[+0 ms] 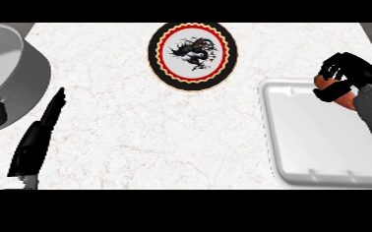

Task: Pick the sweet potato from the tray and place it in the plate

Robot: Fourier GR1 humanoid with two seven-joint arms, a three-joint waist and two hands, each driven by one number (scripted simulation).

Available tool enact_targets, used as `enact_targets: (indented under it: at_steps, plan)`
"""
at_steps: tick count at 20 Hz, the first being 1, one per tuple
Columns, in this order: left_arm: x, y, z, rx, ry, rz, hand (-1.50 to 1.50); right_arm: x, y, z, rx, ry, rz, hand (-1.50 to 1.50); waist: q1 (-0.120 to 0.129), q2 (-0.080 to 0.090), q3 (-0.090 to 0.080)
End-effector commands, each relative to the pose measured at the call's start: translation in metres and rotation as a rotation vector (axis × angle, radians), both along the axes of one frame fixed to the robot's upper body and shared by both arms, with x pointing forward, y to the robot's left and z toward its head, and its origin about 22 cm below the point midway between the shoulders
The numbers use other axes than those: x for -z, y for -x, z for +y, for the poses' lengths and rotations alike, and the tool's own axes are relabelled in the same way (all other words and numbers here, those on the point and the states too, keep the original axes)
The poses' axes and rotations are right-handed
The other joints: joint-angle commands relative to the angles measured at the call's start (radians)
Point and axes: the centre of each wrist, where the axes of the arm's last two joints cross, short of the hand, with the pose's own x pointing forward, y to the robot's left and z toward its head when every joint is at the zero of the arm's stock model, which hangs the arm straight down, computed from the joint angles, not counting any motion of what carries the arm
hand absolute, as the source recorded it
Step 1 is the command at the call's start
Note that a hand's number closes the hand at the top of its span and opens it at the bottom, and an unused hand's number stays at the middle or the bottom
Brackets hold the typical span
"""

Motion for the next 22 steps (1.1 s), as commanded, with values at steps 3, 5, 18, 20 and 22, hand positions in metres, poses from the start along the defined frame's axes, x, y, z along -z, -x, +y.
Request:
enact_targets:
  at_steps: [3,5,18,20,22]
  plan:
    - [-0.002,0.011,0.002,-0.011,0.0,0.018,0.0,-0.025,-0.023,0.009,0.037,0.116,-0.223,1.5,-0.01,-0.005,0.001]
    - [0.004,0.005,0.005,-0.031,0.01,0.03,0.0,-0.034,-0.025,0.026,0.031,0.11,-0.33,1.5,-0.042,-0.014,-0.001]
    - [0.002,0.024,0.011,-0.062,-0.014,0.033,0.0,-0.127,-0.027,0.105,-0.342,-0.133,-0.681,1.5,-0.065,-0.026,-0.001]
    - [-0.001,0.008,0.024,-0.055,0.004,0.031,0.0,-0.147,-0.023,0.125,-0.385,-0.129,-0.688,1.5,-0.067,-0.022,-0.002]
    - [0.011,0.026,0.017,-0.048,-0.013,0.024,0.0,-0.139,-0.024,0.132,-0.396,-0.153,-0.67,1.5,-0.051,-0.018,-0.001]
